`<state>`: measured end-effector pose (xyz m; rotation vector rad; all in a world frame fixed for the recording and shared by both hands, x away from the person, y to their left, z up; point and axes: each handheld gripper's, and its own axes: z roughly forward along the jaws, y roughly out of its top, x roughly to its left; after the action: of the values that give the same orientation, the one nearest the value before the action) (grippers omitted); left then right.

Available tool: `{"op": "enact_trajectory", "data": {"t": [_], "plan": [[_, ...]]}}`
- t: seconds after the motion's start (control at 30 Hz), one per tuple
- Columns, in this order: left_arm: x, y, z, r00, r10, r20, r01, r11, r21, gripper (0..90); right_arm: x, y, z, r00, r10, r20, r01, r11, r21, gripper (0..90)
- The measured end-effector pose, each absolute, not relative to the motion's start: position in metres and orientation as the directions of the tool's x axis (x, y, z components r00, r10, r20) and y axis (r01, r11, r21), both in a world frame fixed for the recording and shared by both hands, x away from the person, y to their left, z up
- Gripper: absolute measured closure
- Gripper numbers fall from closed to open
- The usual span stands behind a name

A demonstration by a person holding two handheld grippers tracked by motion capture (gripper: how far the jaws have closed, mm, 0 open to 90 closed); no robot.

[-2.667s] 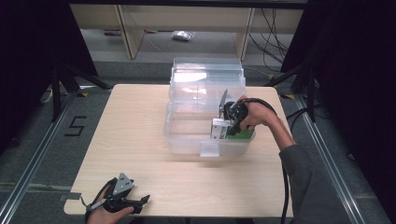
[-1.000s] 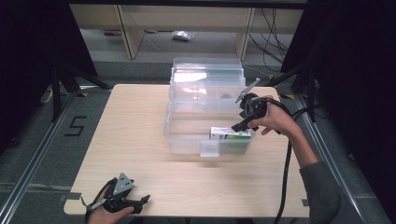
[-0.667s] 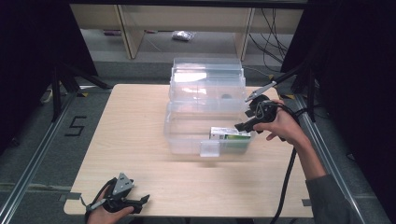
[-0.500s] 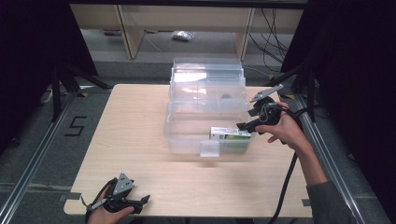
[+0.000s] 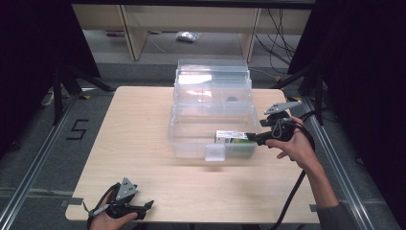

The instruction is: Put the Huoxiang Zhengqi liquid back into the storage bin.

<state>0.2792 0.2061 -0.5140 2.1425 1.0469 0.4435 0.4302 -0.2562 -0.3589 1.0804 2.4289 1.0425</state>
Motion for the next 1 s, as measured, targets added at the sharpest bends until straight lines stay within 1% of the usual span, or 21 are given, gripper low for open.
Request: {"op": "enact_trajectory", "data": {"t": [0.03,0.07,0.13,0.17,0.27,0.37,0.43,0.5,0.57,0.63,0.67,0.7,0.73,0.77,0.8,0.83,0.87,0.9,0.93,0.97,1.0], "plan": [[0.279,0.206,-0.514,0.613,0.79,-0.002,0.551,-0.425,0.719,17.5,0.428,-0.257,-0.361,-0.673,0.74,0.019,0.51,0.445,0.736,23.7],[0.279,0.206,-0.514,0.615,0.789,0.001,0.549,-0.429,0.717,17.5,0.427,-0.259,-0.36,-0.679,0.734,0.015,0.513,0.46,0.724,23.6],[0.279,0.205,-0.514,0.616,0.788,-0.011,0.55,-0.42,0.722,17.5,0.422,-0.258,-0.364,-0.665,0.746,0.029,0.518,0.432,0.738,23.6],[0.279,0.205,-0.514,0.613,0.79,-0.013,0.552,-0.416,0.723,17.5,0.42,-0.261,-0.364,-0.676,0.737,0.012,0.513,0.459,0.725,23.5],[0.279,0.205,-0.514,0.616,0.788,-0.012,0.555,-0.424,0.716,17.5,0.413,-0.26,-0.366,-0.668,0.744,0.027,0.523,0.443,0.728,22.9],[0.279,0.205,-0.514,0.613,0.79,-0.013,0.556,-0.42,0.718,17.5,0.408,-0.261,-0.37,-0.672,0.74,0.019,0.511,0.446,0.735,22.6],[0.279,0.205,-0.515,0.617,0.787,-0.011,0.549,-0.42,0.722,17.5,0.405,-0.26,-0.372,-0.665,0.746,0.039,0.522,0.427,0.738,22.4],[0.279,0.205,-0.514,0.617,0.787,0.003,0.547,-0.432,0.717,17.5,0.402,-0.26,-0.375,-0.663,0.747,0.037,0.517,0.422,0.745,23.6],[0.279,0.206,-0.513,0.62,0.784,-0.007,0.552,-0.43,0.714,17.5,0.4,-0.26,-0.378,-0.677,0.736,0.012,0.481,0.43,0.764,24.6],[0.279,0.205,-0.515,0.614,0.789,-0.017,0.548,-0.411,0.728,17.5,0.396,-0.258,-0.38,-0.67,0.742,0.039,0.502,0.414,0.759,24.2],[0.279,0.206,-0.514,0.619,0.785,-0.007,0.548,-0.426,0.72,17.5,0.396,-0.259,-0.382,-0.676,0.737,0.022,0.487,0.423,0.764,24.2],[0.279,0.205,-0.514,0.614,0.789,-0.015,0.549,-0.413,0.727,17.5,0.394,-0.258,-0.383,-0.665,0.746,0.033,0.497,0.409,0.765,24.2],[0.279,0.205,-0.514,0.614,0.789,-0.013,0.549,-0.415,0.726,17.5,0.394,-0.259,-0.383,-0.673,0.74,0.015,0.483,0.424,0.767,24.2],[0.279,0.206,-0.514,0.621,0.784,-0.007,0.544,-0.426,0.723,17.5,0.392,-0.257,-0.385,-0.658,0.753,0.031,0.497,0.403,0.769,23.8],[0.279,0.206,-0.513,0.621,0.784,0.002,0.542,-0.432,0.721,17.5,0.391,-0.257,-0.385,-0.662,0.749,0.035,0.504,0.41,0.76,23.7],[0.279,0.205,-0.513,0.617,0.787,0.002,0.548,-0.432,0.717,17.5,0.39,-0.258,-0.385,-0.665,0.747,0.011,0.48,0.416,0.772,23.8],[0.279,0.205,-0.513,0.618,0.786,0.0,0.543,-0.427,0.723,17.5,0.388,-0.258,-0.385,-0.657,0.753,0.035,0.498,0.399,0.77,23.7],[0.279,0.205,-0.513,0.618,0.786,0.0,0.544,-0.427,0.723,17.5,0.388,-0.258,-0.386,-0.666,0.746,0.013,0.476,0.412,0.777,23.7],[0.279,0.205,-0.513,0.617,0.787,0.003,0.545,-0.429,0.72,17.5,0.385,-0.257,-0.386,-0.656,0.753,0.045,0.508,0.396,0.765,23.7],[0.279,0.205,-0.513,0.62,0.785,-0.007,0.545,-0.423,0.724,17.5,0.386,-0.257,-0.388,-0.665,0.746,0.01,0.473,0.411,0.779,23.6],[0.279,0.206,-0.513,0.622,0.783,0.003,0.542,-0.433,0.721,17.5,0.383,-0.255,-0.388,-0.656,0.753,0.048,0.509,0.395,0.764,23.5]]}}
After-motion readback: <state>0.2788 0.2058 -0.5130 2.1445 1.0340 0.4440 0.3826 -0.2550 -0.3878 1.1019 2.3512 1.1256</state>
